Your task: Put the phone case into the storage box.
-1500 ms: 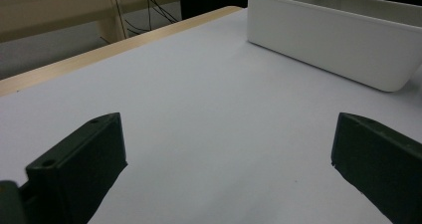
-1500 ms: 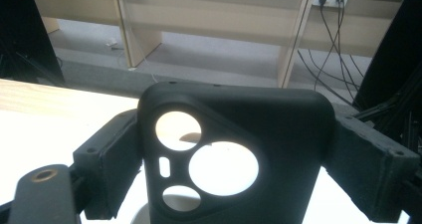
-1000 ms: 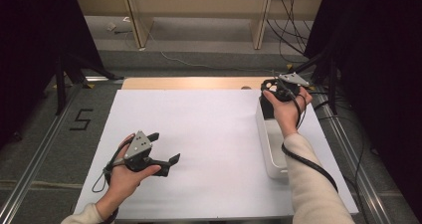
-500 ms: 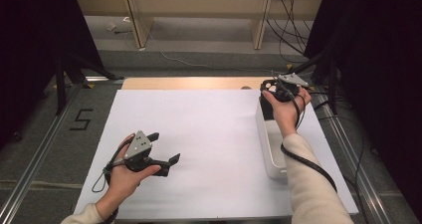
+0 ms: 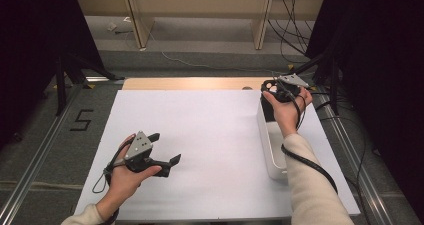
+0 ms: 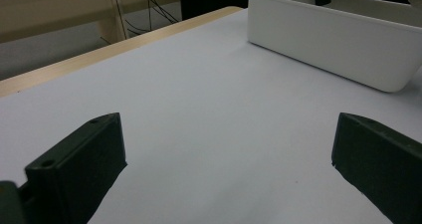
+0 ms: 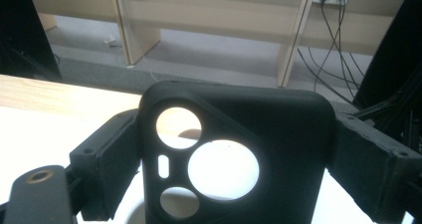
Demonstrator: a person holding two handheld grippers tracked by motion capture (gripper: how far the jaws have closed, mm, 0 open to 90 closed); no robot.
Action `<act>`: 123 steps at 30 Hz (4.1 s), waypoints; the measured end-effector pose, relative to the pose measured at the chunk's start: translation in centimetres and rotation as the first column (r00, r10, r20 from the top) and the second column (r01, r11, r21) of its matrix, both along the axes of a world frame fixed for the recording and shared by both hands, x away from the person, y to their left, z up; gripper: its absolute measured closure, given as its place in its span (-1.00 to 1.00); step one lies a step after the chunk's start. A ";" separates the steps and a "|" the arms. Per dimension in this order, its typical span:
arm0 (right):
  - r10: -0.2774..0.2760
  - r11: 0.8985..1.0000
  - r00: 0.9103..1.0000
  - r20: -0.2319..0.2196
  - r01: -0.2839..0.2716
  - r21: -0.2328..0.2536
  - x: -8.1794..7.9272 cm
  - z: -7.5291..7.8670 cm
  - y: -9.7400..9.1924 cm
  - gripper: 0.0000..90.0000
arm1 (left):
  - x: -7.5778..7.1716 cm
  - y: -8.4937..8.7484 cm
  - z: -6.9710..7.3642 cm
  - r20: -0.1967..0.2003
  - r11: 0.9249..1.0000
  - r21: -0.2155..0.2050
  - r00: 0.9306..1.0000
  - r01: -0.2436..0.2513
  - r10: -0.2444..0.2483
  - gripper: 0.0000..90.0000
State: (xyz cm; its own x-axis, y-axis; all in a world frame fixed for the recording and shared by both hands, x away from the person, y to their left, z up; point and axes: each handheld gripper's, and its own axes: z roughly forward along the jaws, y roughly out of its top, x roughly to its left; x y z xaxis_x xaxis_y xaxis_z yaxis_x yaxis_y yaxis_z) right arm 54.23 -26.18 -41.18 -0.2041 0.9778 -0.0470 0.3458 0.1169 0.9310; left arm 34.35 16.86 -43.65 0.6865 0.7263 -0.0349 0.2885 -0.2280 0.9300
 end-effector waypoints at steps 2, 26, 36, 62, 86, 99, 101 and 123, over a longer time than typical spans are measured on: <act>-0.008 1.000 1.000 0.005 0.008 0.001 0.1 -0.1 -0.1 -0.71 | 0.0 0.0 0.0 0.000 1.000 -0.001 1.000 0.000 0.000 -1.00; -0.012 1.000 1.000 0.011 0.012 -0.005 0.2 0.3 -0.5 -0.94 | 0.0 0.0 0.0 0.002 1.000 -0.001 1.000 -0.002 0.002 -1.00; 0.008 1.000 1.000 0.018 -0.008 0.004 -0.9 1.2 -0.7 -0.94 | 0.0 0.0 0.1 0.005 1.000 -0.001 1.000 -0.004 0.004 -1.00; 0.079 0.996 0.997 0.025 -0.079 0.030 -4.1 2.7 -1.4 -0.87 | 0.1 0.1 0.0 0.004 1.000 0.003 1.000 -0.009 0.009 -1.00; 0.151 0.988 0.988 0.038 -0.152 0.023 -6.8 3.3 -0.8 -0.83 | 0.1 0.0 0.0 0.005 1.000 0.004 1.000 -0.014 0.014 -1.00; 0.201 0.978 0.979 0.043 -0.203 0.046 -8.3 3.5 -0.4 -0.80 | 0.1 0.0 0.0 0.006 1.000 0.007 1.000 -0.012 0.012 -1.00; 0.210 0.976 0.977 0.045 -0.213 0.053 -8.5 3.5 -0.3 -0.80 | 0.1 0.0 0.0 0.006 1.000 0.008 1.000 -0.012 0.012 -1.00; 0.300 0.949 0.953 0.051 -0.303 0.082 -11.1 3.9 0.2 -0.78 | 0.1 0.0 0.0 0.005 1.000 0.008 1.000 -0.012 0.012 -1.00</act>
